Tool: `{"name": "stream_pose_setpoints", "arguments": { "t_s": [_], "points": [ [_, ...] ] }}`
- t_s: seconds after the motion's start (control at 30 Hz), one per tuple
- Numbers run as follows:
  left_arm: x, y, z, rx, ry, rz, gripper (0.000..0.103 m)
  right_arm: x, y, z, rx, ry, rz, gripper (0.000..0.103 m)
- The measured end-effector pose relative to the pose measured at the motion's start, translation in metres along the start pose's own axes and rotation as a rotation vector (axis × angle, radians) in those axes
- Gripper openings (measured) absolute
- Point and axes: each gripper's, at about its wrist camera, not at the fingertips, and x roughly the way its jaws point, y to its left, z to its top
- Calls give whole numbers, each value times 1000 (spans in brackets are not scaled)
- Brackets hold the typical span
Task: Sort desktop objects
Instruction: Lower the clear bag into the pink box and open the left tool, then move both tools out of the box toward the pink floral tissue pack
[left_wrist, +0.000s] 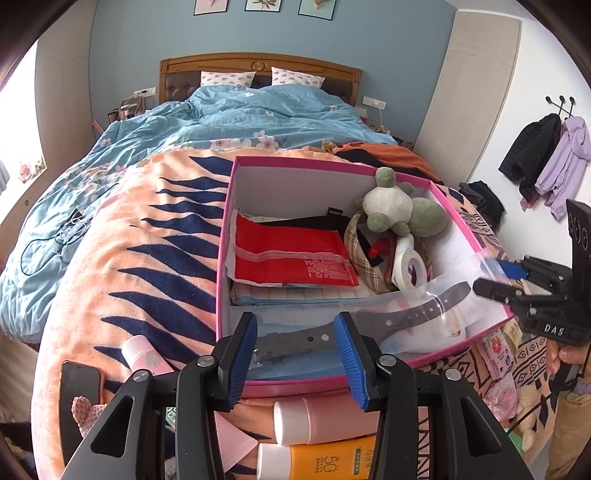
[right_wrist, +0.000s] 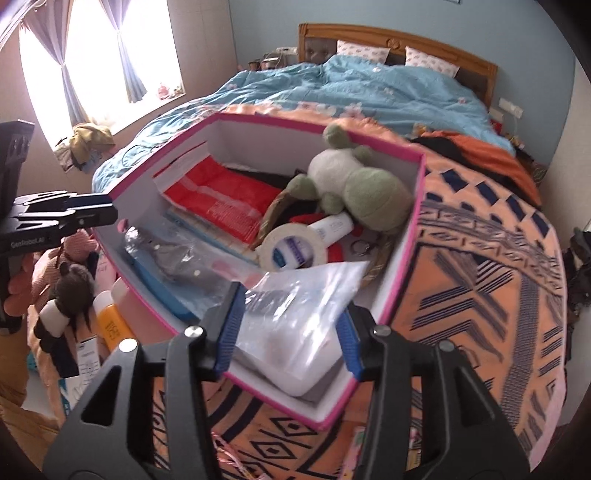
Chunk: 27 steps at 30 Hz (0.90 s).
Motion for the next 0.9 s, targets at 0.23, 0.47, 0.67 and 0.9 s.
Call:
{"name": "stream_pose_setpoints", "arguments": {
  "t_s": [0.23,0.47,0.67,0.9],
  "points": [
    [-7,-18,-5,44,-18,-26,52,-24,-4,3,2,-89,-47,50],
    [-13,-38,-13,93,-24,-71,59,1,7,-10,-33,3,-6,50],
    [-16,-54,-20,123,-25,-120,61,11,7,-12,-10,39,52,49],
    [-22,-78,-34,163,-28,-200,65,-7,-3,-20,84,-28,158,54]
  ]
}}
